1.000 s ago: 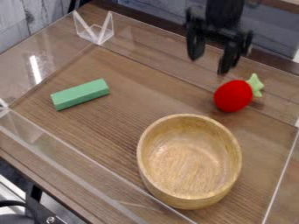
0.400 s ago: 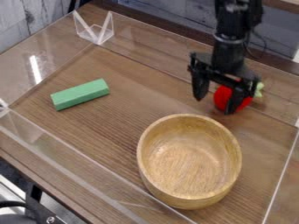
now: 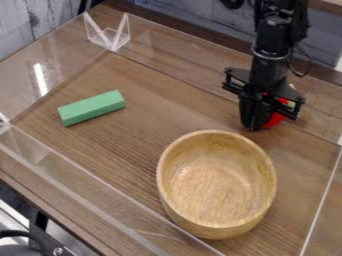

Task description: Move the red object to the left side of the table

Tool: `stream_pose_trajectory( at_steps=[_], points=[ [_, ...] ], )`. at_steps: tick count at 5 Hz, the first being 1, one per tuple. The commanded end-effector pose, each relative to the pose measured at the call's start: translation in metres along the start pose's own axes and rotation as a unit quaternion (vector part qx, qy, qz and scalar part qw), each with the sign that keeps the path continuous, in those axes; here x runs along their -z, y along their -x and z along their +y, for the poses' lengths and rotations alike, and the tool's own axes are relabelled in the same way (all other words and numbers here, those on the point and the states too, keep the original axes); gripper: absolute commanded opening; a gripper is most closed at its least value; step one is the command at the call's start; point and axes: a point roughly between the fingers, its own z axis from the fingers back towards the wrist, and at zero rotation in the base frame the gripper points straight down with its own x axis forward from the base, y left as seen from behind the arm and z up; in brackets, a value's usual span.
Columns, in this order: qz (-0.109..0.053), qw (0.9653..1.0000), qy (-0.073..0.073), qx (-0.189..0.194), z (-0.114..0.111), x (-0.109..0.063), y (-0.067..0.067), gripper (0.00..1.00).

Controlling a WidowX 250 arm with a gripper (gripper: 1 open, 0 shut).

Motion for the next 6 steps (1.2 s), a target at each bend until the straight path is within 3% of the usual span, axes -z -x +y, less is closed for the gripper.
stream_pose_trajectory(
  at_steps=[1, 2, 3, 4, 6],
  points=[
    [-0.081, 0.9966, 0.007, 0.012, 0.004, -0.057, -0.013, 0.00],
    [-0.114, 0.9935, 0.002, -0.005, 0.014, -0.089, -0.003, 0.00],
    [-0.136, 0.9904, -0.002, -0.025, 0.029, -0.117, 0.010, 0.00],
    [-0.127, 0.9919, -0.002, -0.008, 0.023, -0.100, 0.003, 1.00],
    [-0.105, 0.9943, -0.004, 0.015, 0.009, -0.064, -0.011, 1.00]
  ],
)
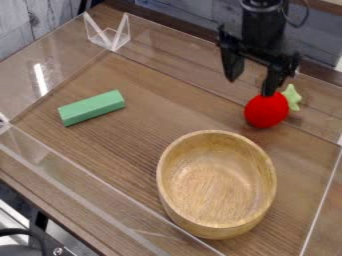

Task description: Move the red object to the left side of the table

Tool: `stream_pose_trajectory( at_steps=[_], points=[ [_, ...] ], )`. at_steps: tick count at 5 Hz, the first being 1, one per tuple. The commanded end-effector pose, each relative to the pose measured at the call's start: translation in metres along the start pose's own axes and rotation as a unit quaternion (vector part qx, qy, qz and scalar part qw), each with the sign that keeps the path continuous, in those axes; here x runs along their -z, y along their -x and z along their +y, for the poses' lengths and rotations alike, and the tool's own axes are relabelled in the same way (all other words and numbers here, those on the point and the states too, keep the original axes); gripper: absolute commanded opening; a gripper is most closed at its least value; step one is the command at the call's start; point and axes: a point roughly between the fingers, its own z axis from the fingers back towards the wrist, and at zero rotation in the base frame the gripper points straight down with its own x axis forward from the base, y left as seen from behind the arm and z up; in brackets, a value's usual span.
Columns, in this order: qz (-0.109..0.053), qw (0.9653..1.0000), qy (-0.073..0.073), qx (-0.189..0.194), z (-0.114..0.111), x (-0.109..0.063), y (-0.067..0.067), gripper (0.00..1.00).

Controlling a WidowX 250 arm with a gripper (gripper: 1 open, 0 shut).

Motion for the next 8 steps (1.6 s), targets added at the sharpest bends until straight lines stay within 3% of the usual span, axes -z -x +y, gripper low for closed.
stream_pose_trajectory(
  at_steps=[1, 3, 4, 5, 6, 8],
  points=[
    [-0.017, 0.9998, 0.000, 0.000, -0.001, -0.003, -0.011, 1.00],
    [0.007, 0.9996, 0.007, 0.027, -0.002, 0.021, -0.006, 1.00],
    [0.012, 0.9987, 0.010, 0.048, 0.001, 0.032, -0.007, 0.00],
    [0.005, 0.9994, 0.007, 0.032, 0.003, 0.026, -0.006, 0.00],
    [-0.022, 0.9997, 0.000, 0.010, 0.007, -0.001, -0.006, 0.00],
    [-0.080, 0.9967, -0.011, 0.007, 0.050, -0.055, 0.002, 0.00]
  ],
)
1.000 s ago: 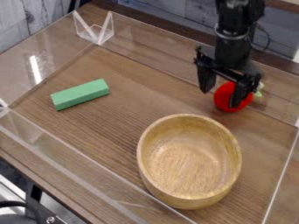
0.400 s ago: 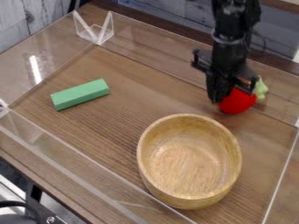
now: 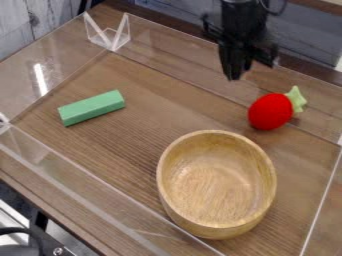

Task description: Move the red object to the left side of the table

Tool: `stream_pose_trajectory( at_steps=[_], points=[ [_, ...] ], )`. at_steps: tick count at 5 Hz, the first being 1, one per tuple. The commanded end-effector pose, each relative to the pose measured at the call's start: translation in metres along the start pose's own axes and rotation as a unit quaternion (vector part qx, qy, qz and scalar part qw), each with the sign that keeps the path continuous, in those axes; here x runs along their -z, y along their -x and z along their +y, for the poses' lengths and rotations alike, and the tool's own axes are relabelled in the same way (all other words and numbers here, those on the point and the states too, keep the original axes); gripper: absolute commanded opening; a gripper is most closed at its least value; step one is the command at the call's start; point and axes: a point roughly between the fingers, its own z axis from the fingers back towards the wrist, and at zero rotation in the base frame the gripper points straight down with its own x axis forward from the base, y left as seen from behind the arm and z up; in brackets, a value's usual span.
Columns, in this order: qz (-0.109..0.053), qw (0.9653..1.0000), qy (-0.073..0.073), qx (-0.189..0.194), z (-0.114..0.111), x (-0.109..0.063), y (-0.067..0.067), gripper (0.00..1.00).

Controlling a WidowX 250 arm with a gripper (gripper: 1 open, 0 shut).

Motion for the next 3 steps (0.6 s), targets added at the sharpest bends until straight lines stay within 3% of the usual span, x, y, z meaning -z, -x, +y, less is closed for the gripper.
stream_pose_trajectory(
  at_steps=[1, 3],
  points=[
    [-0.020, 0.9995, 0.002, 0.024, 0.001, -0.009, -0.007, 1.00],
    [-0.001, 0.9982, 0.019, 0.057, -0.027, 0.006, 0.000, 1.00]
  ],
)
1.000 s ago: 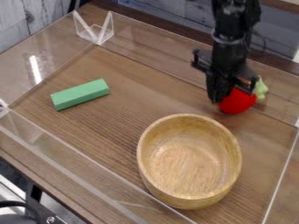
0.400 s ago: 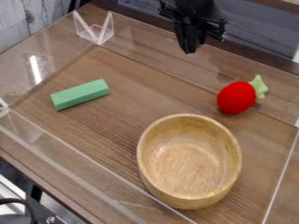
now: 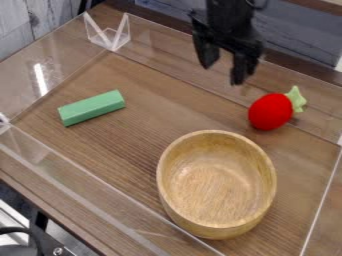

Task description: Move the red object to the left side of the table

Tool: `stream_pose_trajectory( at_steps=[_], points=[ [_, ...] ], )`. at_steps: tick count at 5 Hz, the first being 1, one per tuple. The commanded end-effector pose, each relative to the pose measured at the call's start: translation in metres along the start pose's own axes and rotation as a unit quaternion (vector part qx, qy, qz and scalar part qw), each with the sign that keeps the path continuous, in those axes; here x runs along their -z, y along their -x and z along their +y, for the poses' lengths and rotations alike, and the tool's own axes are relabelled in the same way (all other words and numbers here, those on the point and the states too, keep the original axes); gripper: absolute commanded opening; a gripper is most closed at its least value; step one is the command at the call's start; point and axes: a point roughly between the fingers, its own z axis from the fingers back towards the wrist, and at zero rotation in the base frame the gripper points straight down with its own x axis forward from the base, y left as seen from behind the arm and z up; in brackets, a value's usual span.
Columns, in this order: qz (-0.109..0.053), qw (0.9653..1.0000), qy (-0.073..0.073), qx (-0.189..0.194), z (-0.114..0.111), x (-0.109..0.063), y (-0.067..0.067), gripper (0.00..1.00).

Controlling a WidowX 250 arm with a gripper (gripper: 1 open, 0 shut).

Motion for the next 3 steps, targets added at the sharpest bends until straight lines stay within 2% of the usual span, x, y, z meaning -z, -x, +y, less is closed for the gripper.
stream_pose_trajectory(
  at_steps=[1, 3],
  points=[
    [-0.021, 0.9998, -0.002, 0.007, -0.020, -0.005, -0.010, 1.00],
    [-0.004, 0.9998, 0.007, 0.016, -0.032, 0.043, -0.012, 1.00]
  ],
)
